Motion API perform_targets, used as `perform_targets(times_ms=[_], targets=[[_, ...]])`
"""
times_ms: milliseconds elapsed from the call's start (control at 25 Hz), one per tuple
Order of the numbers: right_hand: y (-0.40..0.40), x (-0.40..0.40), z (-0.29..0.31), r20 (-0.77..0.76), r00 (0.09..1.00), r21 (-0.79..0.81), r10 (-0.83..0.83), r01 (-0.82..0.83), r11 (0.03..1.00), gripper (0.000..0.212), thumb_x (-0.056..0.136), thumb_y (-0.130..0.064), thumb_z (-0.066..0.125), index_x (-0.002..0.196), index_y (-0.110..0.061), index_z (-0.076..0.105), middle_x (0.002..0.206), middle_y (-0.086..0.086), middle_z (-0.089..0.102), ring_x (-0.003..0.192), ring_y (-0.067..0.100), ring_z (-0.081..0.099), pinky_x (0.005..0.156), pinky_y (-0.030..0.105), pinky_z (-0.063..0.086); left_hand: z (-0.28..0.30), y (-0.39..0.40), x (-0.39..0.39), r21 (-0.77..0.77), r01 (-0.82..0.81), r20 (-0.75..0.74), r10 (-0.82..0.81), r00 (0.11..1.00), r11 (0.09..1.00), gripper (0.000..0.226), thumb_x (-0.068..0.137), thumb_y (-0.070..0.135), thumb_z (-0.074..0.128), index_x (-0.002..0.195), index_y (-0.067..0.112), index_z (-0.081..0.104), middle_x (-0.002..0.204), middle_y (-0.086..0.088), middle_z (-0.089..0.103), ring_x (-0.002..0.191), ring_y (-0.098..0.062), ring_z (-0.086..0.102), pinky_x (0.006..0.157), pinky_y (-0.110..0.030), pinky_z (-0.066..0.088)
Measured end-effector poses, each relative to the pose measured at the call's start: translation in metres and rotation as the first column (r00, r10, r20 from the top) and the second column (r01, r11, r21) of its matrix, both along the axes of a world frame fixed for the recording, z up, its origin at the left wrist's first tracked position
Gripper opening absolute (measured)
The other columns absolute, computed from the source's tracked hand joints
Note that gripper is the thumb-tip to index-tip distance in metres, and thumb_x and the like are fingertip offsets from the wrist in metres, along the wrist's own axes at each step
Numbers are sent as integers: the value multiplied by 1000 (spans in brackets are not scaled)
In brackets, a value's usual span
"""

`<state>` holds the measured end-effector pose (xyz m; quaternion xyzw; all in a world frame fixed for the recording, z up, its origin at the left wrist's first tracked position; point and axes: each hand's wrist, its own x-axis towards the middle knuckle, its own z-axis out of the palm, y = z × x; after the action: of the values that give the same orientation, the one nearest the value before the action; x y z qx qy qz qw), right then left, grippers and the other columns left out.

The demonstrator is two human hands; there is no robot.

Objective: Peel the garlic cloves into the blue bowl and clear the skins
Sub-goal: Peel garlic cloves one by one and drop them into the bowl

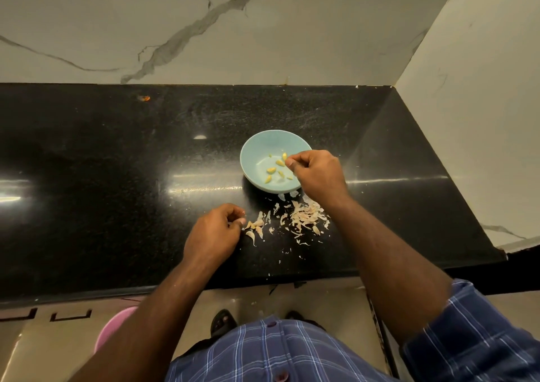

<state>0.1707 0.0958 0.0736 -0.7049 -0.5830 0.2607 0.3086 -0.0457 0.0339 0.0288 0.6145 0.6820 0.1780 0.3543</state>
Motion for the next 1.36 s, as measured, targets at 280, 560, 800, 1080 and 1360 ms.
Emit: perform_targets(times_ms=[280,560,800,1080,1360], targets=[[-46,-29,-37,108,909,-298,403,-358,885,36,94,-3,58,118,-22,75,119,-1,73,107,16,65,99,36,53,-7,1,-8,-17,-12,14,12,1000,1000,14,97,33,65,109,37,69,105,15,70,96,-7,63,91,-41,56],[-46,-50,-54,281,835,-364,473,-363,858,18,98,-26,58,109,-21,71,109,1,62,101,22,61,86,40,53,-9,0,-13,4,-14,22,14,1000,1000,16,97,33,65,112,35,71,107,13,71,93,-4,62,88,-36,56],[-46,-46,-53,84,942,-325,326,-283,902,9,97,-20,61,99,-25,68,96,-7,71,93,12,64,83,33,52,-10,2,-12,22,-7,37,6,999,1000,16,97,32,66,112,34,71,104,16,70,91,0,60,86,-30,52],[-50,-43,-50,-337,923,-284,185,-287,915,12,94,-6,66,99,-16,72,87,3,76,81,16,74,82,43,63,-11,5,3,-163,-56,490,130,862,985,5,92,19,74,97,20,74,82,-2,78,76,-14,75,67,-27,57],[-63,-35,-52,-146,942,-226,301,-328,917,32,91,-29,74,122,-23,72,109,-5,76,98,7,70,93,37,58,-9,6,1,-334,-113,658,317,683,936,7,94,8,68,99,5,72,83,-8,78,73,-12,72,64,-20,54]])
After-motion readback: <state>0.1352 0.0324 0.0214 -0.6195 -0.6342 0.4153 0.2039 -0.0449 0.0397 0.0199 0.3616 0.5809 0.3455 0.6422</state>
